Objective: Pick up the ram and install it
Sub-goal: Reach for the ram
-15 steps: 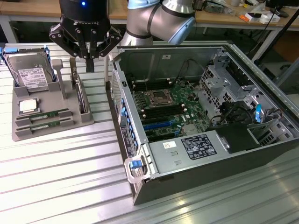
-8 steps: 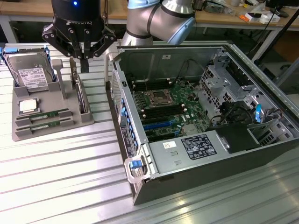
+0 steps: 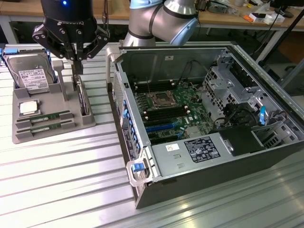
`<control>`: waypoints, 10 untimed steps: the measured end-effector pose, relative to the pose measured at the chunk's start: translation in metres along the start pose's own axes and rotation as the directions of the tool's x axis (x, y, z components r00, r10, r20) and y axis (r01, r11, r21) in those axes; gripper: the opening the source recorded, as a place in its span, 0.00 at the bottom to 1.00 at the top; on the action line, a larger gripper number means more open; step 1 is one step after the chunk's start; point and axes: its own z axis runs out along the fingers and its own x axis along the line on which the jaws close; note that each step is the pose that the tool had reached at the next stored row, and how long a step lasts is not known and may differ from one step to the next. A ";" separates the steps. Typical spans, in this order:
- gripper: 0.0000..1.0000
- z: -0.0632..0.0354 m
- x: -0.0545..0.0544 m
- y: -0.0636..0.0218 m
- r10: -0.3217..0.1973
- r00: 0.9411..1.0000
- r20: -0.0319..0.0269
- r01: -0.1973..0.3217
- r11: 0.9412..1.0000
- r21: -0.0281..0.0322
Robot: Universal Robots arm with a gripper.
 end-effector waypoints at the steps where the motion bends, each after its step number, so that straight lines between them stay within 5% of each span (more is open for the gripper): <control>1: 0.10 -0.0001 0.003 -0.0002 0.000 1.000 0.000 0.000 1.000 0.000; 10: 0.10 -0.0004 0.016 -0.0012 0.000 1.000 0.000 0.000 1.000 0.000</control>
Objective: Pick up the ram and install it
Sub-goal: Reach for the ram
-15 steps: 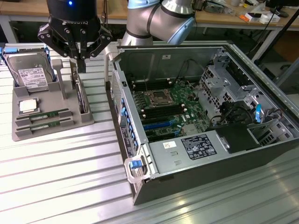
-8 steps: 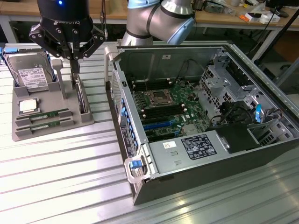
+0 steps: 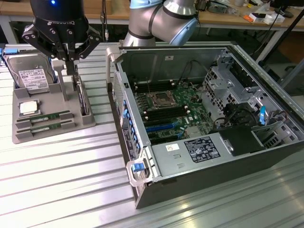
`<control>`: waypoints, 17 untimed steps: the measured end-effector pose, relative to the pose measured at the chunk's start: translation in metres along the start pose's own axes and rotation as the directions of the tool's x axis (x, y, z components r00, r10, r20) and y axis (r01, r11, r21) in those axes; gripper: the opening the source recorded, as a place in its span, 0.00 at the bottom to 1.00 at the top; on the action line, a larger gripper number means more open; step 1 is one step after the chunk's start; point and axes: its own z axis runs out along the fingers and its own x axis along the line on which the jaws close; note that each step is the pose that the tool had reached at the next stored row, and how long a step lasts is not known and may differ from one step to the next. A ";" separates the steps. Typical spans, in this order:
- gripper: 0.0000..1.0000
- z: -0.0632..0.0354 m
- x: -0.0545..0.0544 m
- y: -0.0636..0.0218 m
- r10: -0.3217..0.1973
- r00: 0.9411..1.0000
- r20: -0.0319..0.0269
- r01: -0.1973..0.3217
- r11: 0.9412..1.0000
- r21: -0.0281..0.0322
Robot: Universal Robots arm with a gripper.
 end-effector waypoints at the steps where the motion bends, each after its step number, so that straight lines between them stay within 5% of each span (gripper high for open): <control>1: 0.10 -0.0001 0.002 -0.0001 0.000 1.000 0.000 0.000 1.000 0.000; 17: 0.10 -0.0008 0.028 -0.0021 0.000 1.000 0.000 0.000 1.000 0.000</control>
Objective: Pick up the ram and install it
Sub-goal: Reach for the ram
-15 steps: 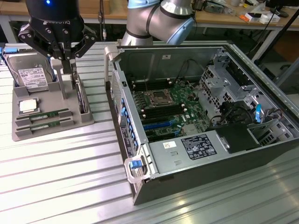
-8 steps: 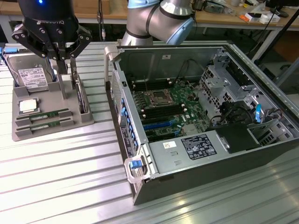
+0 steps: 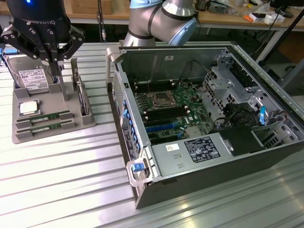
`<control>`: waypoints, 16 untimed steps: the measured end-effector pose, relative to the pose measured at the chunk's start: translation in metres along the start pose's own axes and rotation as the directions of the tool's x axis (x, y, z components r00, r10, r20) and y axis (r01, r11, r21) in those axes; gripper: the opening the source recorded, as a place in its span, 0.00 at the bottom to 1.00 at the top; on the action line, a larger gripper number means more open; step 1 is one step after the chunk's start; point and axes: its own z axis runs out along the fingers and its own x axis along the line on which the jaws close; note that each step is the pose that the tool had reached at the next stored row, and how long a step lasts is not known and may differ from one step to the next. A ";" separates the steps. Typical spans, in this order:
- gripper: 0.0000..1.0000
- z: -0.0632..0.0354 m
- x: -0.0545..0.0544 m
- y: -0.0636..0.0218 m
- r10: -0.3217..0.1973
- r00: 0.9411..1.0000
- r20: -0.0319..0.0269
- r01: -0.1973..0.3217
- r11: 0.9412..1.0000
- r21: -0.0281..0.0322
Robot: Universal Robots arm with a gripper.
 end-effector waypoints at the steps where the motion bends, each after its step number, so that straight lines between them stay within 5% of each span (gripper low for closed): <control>1: 0.10 -0.0001 0.001 -0.0001 0.000 1.000 0.000 0.000 1.000 0.000; 16: 0.10 -0.0009 0.029 -0.0022 0.000 1.000 0.000 0.000 1.000 0.000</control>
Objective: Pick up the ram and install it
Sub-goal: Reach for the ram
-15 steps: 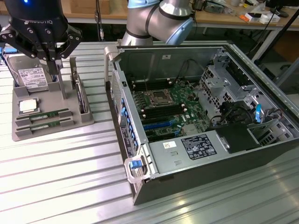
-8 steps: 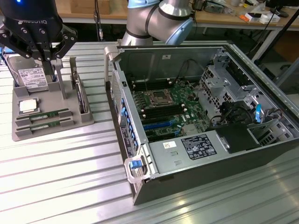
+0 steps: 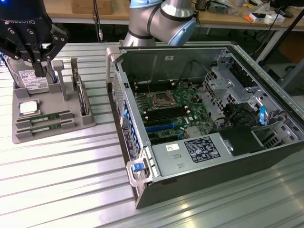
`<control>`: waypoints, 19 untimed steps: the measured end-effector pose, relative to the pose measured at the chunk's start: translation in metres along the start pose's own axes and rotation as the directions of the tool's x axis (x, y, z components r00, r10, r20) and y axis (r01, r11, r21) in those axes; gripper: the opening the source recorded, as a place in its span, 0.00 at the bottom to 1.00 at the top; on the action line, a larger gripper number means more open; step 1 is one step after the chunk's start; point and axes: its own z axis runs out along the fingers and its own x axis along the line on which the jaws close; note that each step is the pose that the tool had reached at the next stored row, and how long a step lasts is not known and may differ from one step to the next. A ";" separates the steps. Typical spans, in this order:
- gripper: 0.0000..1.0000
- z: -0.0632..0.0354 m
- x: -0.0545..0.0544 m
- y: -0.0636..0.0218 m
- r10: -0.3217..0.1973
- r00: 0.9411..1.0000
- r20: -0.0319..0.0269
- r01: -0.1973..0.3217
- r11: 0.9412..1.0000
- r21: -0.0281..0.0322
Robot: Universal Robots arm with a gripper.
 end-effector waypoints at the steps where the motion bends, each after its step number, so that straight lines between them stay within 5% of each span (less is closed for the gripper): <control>1: 0.10 0.0000 0.003 -0.0002 0.000 1.000 0.000 0.000 1.000 0.000; 19: 0.10 -0.0012 0.045 -0.0034 0.000 1.000 0.000 0.000 1.000 0.000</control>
